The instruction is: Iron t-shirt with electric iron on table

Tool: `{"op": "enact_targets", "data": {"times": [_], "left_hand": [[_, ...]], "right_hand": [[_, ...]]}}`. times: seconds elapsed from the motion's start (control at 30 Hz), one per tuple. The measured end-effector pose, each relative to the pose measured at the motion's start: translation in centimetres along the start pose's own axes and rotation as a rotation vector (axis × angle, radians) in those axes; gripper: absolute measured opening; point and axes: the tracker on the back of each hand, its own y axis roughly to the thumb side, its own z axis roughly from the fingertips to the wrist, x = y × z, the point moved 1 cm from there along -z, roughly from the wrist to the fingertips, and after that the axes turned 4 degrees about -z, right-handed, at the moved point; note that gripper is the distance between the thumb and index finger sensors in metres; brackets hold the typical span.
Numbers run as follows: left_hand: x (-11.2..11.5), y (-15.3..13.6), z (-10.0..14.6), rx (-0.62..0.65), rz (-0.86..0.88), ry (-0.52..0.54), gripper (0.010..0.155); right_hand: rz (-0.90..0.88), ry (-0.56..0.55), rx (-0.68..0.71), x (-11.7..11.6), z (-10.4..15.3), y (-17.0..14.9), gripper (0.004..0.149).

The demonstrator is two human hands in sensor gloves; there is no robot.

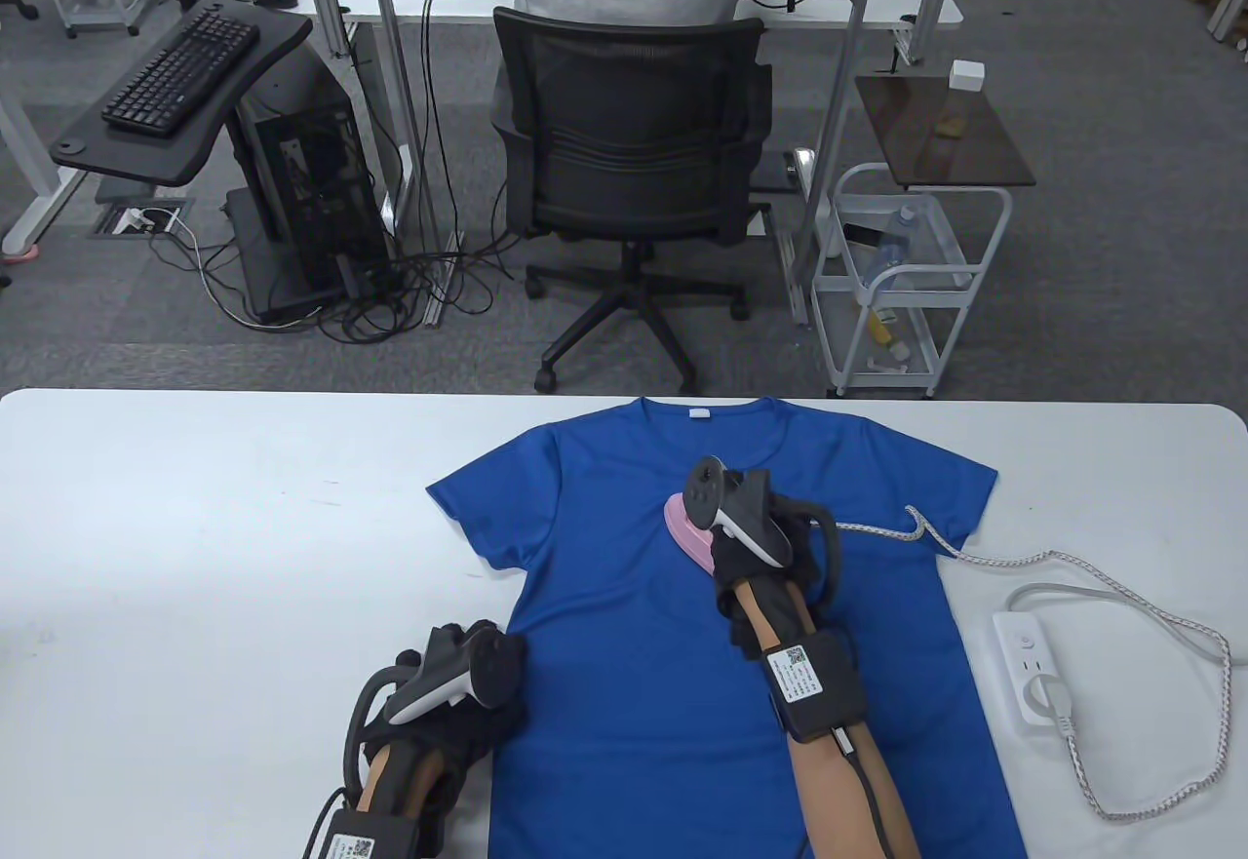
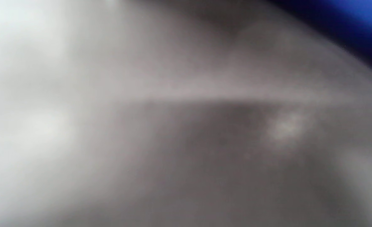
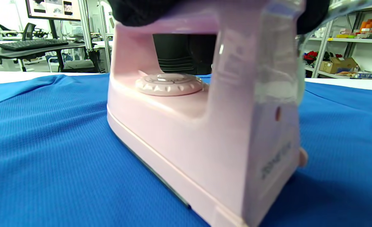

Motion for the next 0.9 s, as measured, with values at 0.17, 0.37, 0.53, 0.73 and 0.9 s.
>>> {"op": "enact_targets", "data": {"times": [0.17, 0.37, 0.53, 0.73, 0.9], "left_hand": [[0.0, 0.0, 0.0, 0.0, 0.001, -0.001, 0.073], [0.0, 0.0, 0.0, -0.001, -0.001, -0.002, 0.073], [0.0, 0.0, 0.0, -0.002, -0.002, -0.002, 0.073], [0.0, 0.0, 0.0, -0.003, -0.002, -0.002, 0.073], [0.0, 0.1, 0.0, -0.004, -0.008, 0.0, 0.073]], "right_hand": [[-0.057, 0.038, 0.105, 0.0, 0.7, 0.0, 0.062], [-0.063, 0.141, 0.281, 0.2, 2.2, 0.5, 0.063], [-0.119, 0.246, 0.429, 0.5, 3.0, 0.8, 0.062], [-0.103, 0.228, 0.428, 0.6, 3.0, 0.9, 0.062], [-0.061, 0.126, 0.359, 0.3, 2.5, 2.0, 0.064]]}}
